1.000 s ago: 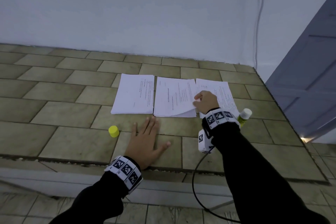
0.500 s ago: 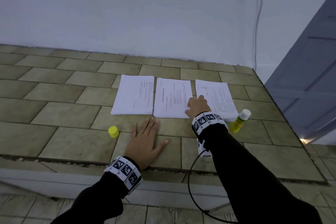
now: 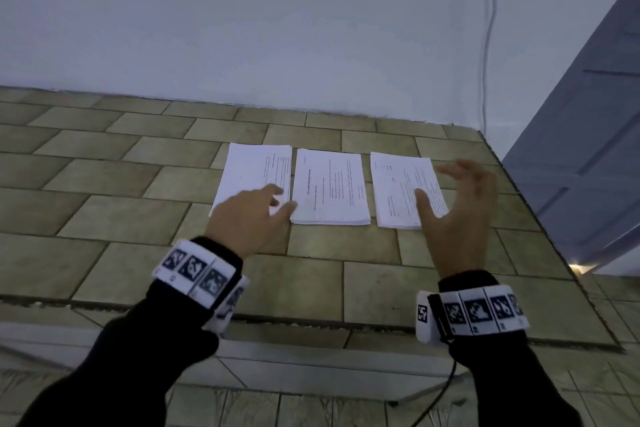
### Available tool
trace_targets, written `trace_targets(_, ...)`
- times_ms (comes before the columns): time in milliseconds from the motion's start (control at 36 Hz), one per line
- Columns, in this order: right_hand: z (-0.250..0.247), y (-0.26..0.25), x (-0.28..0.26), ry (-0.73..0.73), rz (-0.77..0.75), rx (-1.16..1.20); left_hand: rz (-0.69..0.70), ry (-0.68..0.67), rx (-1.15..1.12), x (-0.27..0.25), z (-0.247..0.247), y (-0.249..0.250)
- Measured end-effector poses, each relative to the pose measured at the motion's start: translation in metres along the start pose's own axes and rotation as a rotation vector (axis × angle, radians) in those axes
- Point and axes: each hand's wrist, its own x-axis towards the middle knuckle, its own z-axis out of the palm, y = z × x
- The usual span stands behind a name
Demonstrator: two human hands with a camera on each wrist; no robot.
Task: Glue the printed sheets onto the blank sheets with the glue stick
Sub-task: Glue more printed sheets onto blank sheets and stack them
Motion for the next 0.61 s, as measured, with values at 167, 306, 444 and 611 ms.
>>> trace_targets(167,-0.006,0.039,-0.011,0.003,0.385,0.056,-0.22,-0.122,0.238,0.063,0.019,-0.035)
trace_targets(306,-0.003,0.057,-0.018,-0.226,0.744,0.074,-0.252,-0.193,0.388,0.085,0.042,-0.049)
trace_targets(444,-0.004,0.063,-0.022,-0.319,0.75,-0.011,-0.183,-0.218,0.439,0.096,0.051,-0.052)
trace_targets(611,-0.004,0.066,-0.02,-0.359,0.719,-0.056,-0.152,-0.27,0.516,0.101,0.051,-0.048)
